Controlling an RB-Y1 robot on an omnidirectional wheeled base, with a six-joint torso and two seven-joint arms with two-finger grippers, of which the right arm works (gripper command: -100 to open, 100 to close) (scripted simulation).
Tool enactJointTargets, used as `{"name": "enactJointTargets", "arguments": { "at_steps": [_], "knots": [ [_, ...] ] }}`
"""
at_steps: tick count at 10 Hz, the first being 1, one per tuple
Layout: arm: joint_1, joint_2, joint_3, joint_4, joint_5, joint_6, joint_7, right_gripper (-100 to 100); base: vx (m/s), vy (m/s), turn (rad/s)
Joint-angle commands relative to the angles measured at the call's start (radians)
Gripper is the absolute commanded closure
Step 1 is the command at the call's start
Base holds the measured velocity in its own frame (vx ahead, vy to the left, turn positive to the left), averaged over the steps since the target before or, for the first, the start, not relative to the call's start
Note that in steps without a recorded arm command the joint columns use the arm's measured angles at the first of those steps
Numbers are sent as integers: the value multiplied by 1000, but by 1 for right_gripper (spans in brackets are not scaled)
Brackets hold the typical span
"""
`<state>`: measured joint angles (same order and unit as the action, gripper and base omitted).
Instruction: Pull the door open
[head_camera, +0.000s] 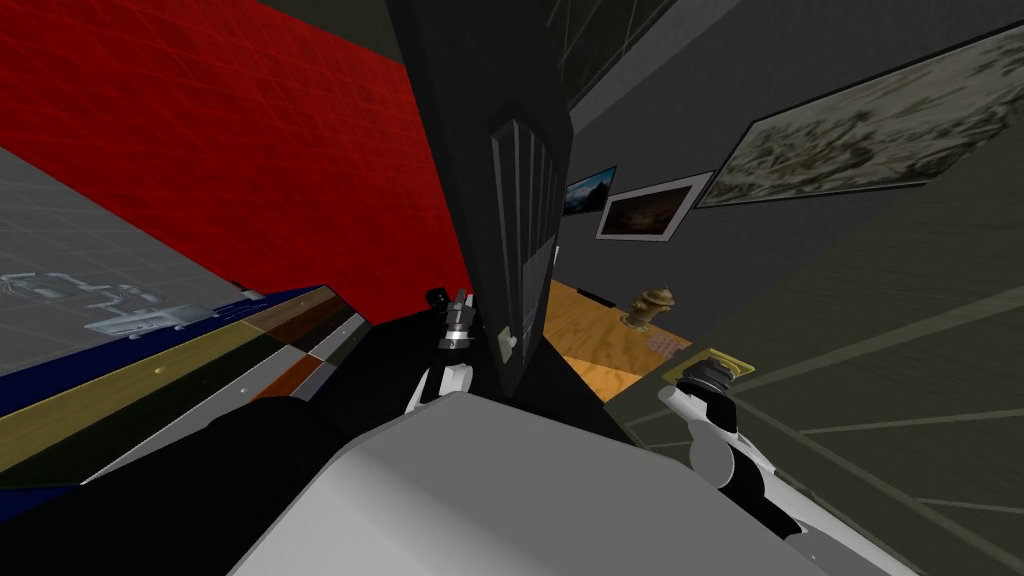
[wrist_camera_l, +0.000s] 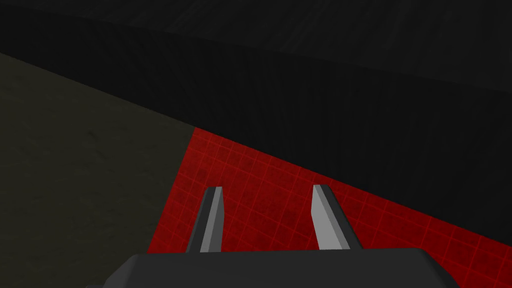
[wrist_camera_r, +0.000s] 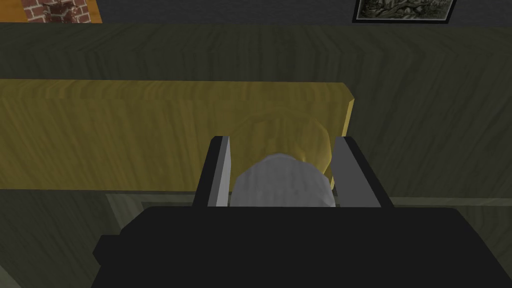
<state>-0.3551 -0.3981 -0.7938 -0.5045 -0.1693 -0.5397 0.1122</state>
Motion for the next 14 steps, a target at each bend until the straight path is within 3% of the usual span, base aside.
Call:
{"name": "enactJointTargets", "arguments": {
  "at_steps": [1,6,7,8,11,14],
  "knots": [
    [-1,-4,-1,-3,0,-3,0,100,0,0,0],
    [-18,15,78,-11,22,11,-39,100,-232,23,53],
    [-18,15,78,-11,22,11,-39,100,-151,40,13],
    [-26,22,113,-16,31,16,-57,100,-233,6,30],
    [-27,23,119,-17,33,17,-60,100,-122,20,26],
    [-43,29,153,-4,43,14,-76,100,-135,5,33]
  ]
}}
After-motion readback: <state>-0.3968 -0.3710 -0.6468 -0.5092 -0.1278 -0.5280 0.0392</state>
